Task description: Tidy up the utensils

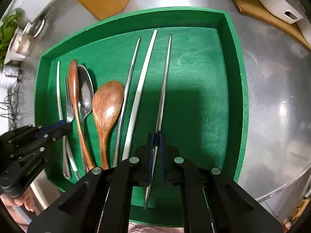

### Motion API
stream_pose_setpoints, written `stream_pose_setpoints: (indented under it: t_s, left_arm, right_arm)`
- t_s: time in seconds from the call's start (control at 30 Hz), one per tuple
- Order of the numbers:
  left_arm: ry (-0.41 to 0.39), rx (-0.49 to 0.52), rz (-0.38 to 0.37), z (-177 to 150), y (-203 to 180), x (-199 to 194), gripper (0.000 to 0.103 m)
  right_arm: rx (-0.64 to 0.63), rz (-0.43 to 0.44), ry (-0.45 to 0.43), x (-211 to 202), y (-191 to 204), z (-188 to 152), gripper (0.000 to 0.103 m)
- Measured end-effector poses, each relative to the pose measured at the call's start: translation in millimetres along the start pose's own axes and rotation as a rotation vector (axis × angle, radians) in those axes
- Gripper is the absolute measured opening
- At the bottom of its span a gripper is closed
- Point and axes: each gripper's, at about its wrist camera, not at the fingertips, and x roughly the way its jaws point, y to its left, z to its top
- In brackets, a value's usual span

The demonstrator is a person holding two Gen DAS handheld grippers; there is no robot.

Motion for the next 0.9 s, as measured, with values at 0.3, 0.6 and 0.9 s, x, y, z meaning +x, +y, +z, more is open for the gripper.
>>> stream_pose_setpoints:
  t_s: [0.3,0.6,0.9]
  left_arm:
    - [-0.076,-0.063,-0.121,-15,39,-26,0.005]
    - [-0.212,-0.103,-0.218,-32,58,-45,0.005]
    - [-0.409,-0.098,-0.263,-32,53,-76,0.005]
  right_arm:
    - [0.009,0.097,-0.045,-9,-21,-7,0.005]
    - [-0.011,0.154,-0.151,-35,-34,-24,0.005]
    - [-0.053,0.197,-0.336,-66,-34,-34,0.005]
